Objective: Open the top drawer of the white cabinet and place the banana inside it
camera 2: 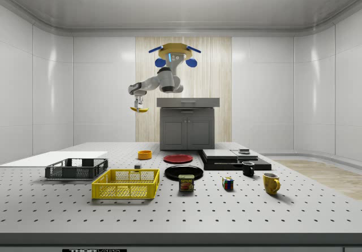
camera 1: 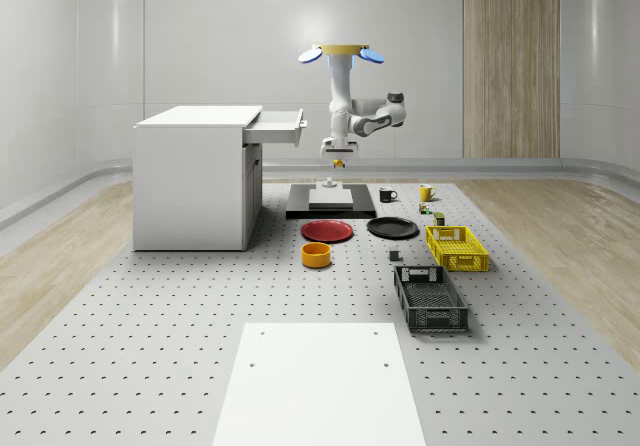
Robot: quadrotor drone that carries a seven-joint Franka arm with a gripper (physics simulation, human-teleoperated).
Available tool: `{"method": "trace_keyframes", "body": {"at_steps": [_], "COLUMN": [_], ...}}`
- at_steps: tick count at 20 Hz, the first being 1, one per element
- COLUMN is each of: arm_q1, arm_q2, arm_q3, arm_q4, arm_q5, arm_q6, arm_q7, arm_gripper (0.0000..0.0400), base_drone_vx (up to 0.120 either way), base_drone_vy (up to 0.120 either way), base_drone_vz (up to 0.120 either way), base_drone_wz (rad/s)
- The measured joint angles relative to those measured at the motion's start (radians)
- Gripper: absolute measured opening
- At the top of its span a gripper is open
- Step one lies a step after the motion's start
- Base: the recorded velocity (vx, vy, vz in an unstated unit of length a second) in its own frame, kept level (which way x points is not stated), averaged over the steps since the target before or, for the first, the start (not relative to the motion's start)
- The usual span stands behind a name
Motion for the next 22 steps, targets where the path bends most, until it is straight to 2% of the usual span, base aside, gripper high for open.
{"method": "trace_keyframes", "body": {"at_steps": [7,10,20,22], "arm_q1": [0.0,0.0,0.0,0.0], "arm_q2": [0.0,0.0,0.0,0.0], "arm_q3": [0.0,0.0,0.0,0.0], "arm_q4": [0.0,0.0,0.0,0.0], "arm_q5": [0.0,0.0,0.0,0.0], "arm_q6": [0.0,0.0,0.0,0.0], "arm_q7": [0.0,0.0,0.0,0.0], "arm_gripper": [0.02,0.02,0.02,0.02], "base_drone_vx": [-0.12,-0.12,-0.12,-0.12], "base_drone_vy": [-0.097,-0.013,-0.104,0.0], "base_drone_vz": [0.12,0.12,0.12,0.12], "base_drone_wz": [0.0,0.0,0.0,0.0]}}
